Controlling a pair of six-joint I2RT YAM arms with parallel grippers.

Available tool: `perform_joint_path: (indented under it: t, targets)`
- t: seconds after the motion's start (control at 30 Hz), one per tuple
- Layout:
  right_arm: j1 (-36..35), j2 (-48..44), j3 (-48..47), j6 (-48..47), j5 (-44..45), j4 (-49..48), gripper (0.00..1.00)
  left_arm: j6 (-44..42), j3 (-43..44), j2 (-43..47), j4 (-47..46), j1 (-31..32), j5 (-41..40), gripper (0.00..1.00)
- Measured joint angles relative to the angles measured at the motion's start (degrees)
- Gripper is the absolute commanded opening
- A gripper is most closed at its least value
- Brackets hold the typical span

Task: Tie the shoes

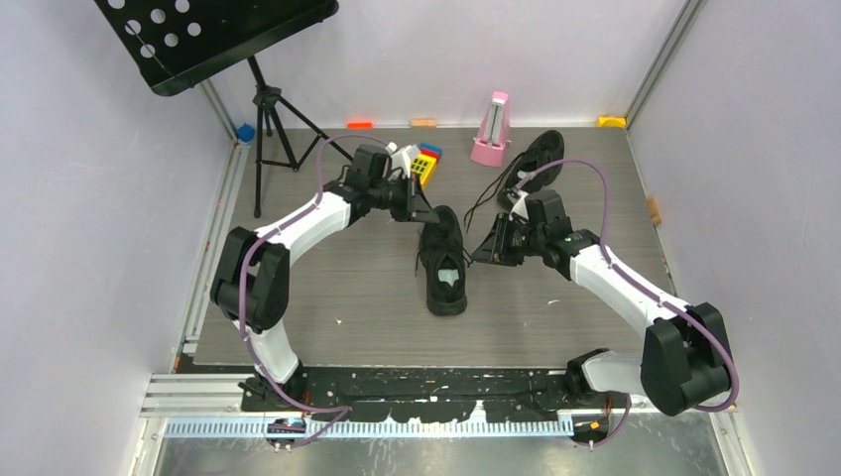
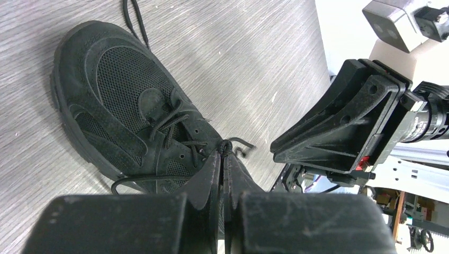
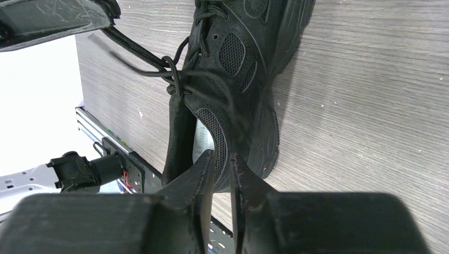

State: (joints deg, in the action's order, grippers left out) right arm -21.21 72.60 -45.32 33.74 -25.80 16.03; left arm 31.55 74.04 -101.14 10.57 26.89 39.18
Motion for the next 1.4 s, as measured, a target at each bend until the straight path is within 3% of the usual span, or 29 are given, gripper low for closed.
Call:
perform_joint_path:
  t: [0.1,0.33,0.57,0.8,1.4]
  targets:
    - [-0.07,0.0,0.0,-0.31,0.24,0.9,0.37,-0.02,0.42,-0.33,0.0,0.13,0.15,0.0]
    - [-0.07,-0.02,-1.29,-2.86,2.97,5.11,0.43,-0.17,0.83,-0.9,0.26,0.46,0.5,0.0]
    - [-0.17,0.92,-5.57,-5.88,2.01,4.87,0.36,-0.33,1.07,-1.66,0.46,0.48,0.55,0.0]
    - [-2.47,7.8,-9.29,-9.33,-0.48,3.82,0.31,-0.48,1.79,-2.36,0.92,0.48,0.55,0.0]
    - [-4.35,17.14,-14.47,-14.6,-1.57,3.72,0.3,-0.76,4.02,-3.45,3.19,0.48,0.52,0.0]
